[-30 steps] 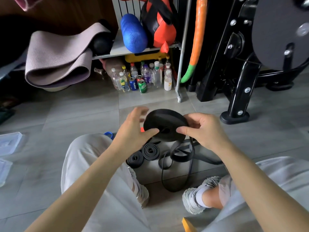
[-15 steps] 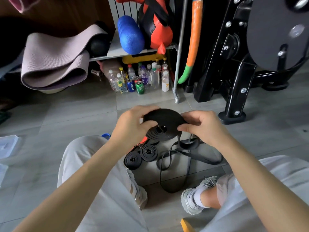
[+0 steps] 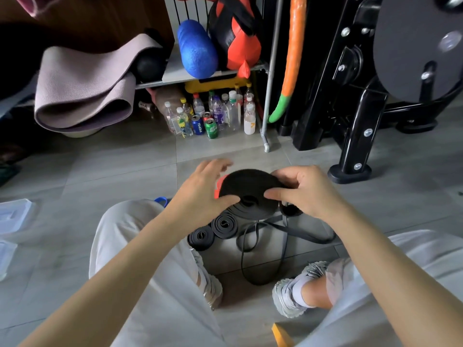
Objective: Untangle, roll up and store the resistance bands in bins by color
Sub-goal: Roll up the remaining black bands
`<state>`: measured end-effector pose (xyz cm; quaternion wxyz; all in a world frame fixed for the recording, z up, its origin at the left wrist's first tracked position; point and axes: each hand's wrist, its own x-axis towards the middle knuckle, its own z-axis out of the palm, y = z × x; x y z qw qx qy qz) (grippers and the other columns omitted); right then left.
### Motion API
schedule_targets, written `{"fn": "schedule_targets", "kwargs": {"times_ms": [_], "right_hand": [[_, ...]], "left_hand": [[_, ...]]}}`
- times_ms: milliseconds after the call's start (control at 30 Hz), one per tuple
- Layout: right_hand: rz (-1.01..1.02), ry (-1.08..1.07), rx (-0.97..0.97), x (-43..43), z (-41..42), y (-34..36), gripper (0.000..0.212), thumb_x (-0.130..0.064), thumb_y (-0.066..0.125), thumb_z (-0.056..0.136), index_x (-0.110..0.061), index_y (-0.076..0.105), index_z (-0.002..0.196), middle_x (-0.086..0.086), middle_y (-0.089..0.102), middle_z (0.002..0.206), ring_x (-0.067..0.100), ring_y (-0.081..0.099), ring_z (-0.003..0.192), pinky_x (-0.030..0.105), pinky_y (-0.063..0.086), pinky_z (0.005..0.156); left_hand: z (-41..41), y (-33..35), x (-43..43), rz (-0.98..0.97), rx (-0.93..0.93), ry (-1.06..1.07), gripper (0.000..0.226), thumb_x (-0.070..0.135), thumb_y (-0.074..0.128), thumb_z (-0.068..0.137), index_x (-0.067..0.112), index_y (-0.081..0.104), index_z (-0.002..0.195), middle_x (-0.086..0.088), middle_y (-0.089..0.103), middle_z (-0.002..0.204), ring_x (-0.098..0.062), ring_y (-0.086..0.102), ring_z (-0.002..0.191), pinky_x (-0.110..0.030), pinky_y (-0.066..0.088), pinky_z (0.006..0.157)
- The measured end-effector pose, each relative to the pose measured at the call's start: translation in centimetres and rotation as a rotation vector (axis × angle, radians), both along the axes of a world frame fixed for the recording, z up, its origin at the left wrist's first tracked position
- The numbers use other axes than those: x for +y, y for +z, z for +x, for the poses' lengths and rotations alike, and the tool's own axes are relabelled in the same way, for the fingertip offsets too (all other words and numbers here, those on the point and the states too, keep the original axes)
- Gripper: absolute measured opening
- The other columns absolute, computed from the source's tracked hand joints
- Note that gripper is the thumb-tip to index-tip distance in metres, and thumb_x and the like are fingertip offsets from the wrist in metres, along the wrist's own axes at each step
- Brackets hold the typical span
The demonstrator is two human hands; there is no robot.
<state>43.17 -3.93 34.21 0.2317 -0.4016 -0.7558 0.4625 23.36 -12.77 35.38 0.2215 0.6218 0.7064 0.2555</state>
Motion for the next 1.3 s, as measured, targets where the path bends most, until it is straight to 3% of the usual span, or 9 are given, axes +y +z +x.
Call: {"fn": "schedule_targets", "kwargs": {"times_ms": [67,167,267,400,533,633,767,967,1300], "right_hand": [[0.110,0.060,-0.138,-0.2,-0.5,-0.1,0.032,-0.020,0.080,0.073,-0.023,0.072,0.103,-0.019,0.069,0.085,-0.005,0.063,0.075,0.013,0.047,0.072],[0.096,0.073,-0.109,-0.3,-1.1,-0.3,0.038,-0.020,0.080,0.072,-0.020,0.071,0.108,-0.004,0.072,0.102,0.005,0.066,0.092,0.026,0.052,0.087],[0.042,0.052,-0.035,-0.2,-1.2,-0.3,0.039,-0.018,0.080,0.071,-0.021,0.068,0.108,-0.003,0.071,0.104,0.007,0.066,0.097,0.031,0.051,0.091],[-0.070,0.009,0.109,-0.2,-0.9,-0.1,0.034,-0.013,0.075,0.077,-0.030,0.048,0.090,-0.011,0.072,0.094,0.003,0.067,0.081,0.024,0.051,0.073],[0.144,-0.065,0.107,-0.2,-0.6,-0.8,0.023,-0.017,0.074,0.078,-0.030,0.057,0.088,-0.020,0.064,0.103,-0.008,0.060,0.095,0.018,0.047,0.089],[0.497,-0.180,0.039,-0.4,-1.0,-1.4,0.027,-0.030,0.068,0.079,-0.020,0.071,0.104,-0.002,0.056,0.110,0.006,0.053,0.101,0.008,0.036,0.093],[0.699,-0.161,-0.066,-1.2,-1.5,-2.1,0.050,-0.037,0.064,0.076,-0.017,0.064,0.121,0.009,0.056,0.104,0.029,0.054,0.093,0.037,0.050,0.080],[0.693,-0.163,-0.196,-1.8,-2.5,-3.2,0.066,-0.023,0.078,0.067,-0.014,0.054,0.128,0.011,0.053,0.112,0.034,0.051,0.099,0.035,0.045,0.075],[0.519,-0.142,-0.368,2.7,-5.9,-4.9,0.057,-0.040,0.069,0.070,-0.019,0.054,0.122,0.007,0.053,0.111,0.030,0.051,0.102,0.039,0.048,0.072]], "left_hand": [[0.2,0.4,0.0,0.075,0.257,-0.156,0.072,0.028,0.072,0.080,0.033,0.034,0.141,0.006,0.041,0.135,-0.017,0.043,0.124,-0.037,0.043,0.098],[1.0,0.2,0.4,0.062,0.363,-0.288,0.060,0.024,0.062,0.086,0.040,0.037,0.138,0.005,0.050,0.127,-0.021,0.051,0.114,-0.043,0.047,0.089],[0.8,0.1,0.6,0.074,0.235,-0.214,0.050,0.016,0.056,0.089,0.040,0.046,0.132,0.005,0.057,0.113,-0.022,0.057,0.102,-0.040,0.047,0.085],[0.2,-0.1,0.4,0.084,0.004,-0.105,0.045,0.013,0.061,0.088,0.038,0.055,0.125,0.012,0.058,0.107,-0.012,0.055,0.100,-0.028,0.044,0.090],[0.0,-0.1,0.2,0.112,-0.302,0.013,0.050,0.006,0.064,0.085,0.052,0.056,0.105,0.018,0.064,0.104,-0.009,0.061,0.097,-0.027,0.054,0.084],[-0.2,-0.5,0.1,0.122,-0.491,0.078,0.053,0.001,0.064,0.084,0.051,0.059,0.099,0.010,0.066,0.102,-0.019,0.065,0.097,-0.035,0.058,0.076],[-0.4,-1.0,0.1,0.130,-0.661,0.154,0.054,-0.003,0.062,0.084,0.049,0.065,0.094,0.002,0.067,0.102,-0.026,0.066,0.094,-0.045,0.058,0.072],[0.1,-1.3,0.1,0.072,-0.715,0.164,0.043,-0.003,0.060,0.086,0.037,0.059,0.102,0.000,0.067,0.102,-0.020,0.069,0.081,-0.043,0.059,0.057],[-2.8,-3.6,4.3,-0.052,-0.610,0.209,0.038,0.006,0.061,0.088,0.030,0.057,0.118,-0.003,0.064,0.104,-0.018,0.064,0.084,-0.022,0.054,0.054]]}}
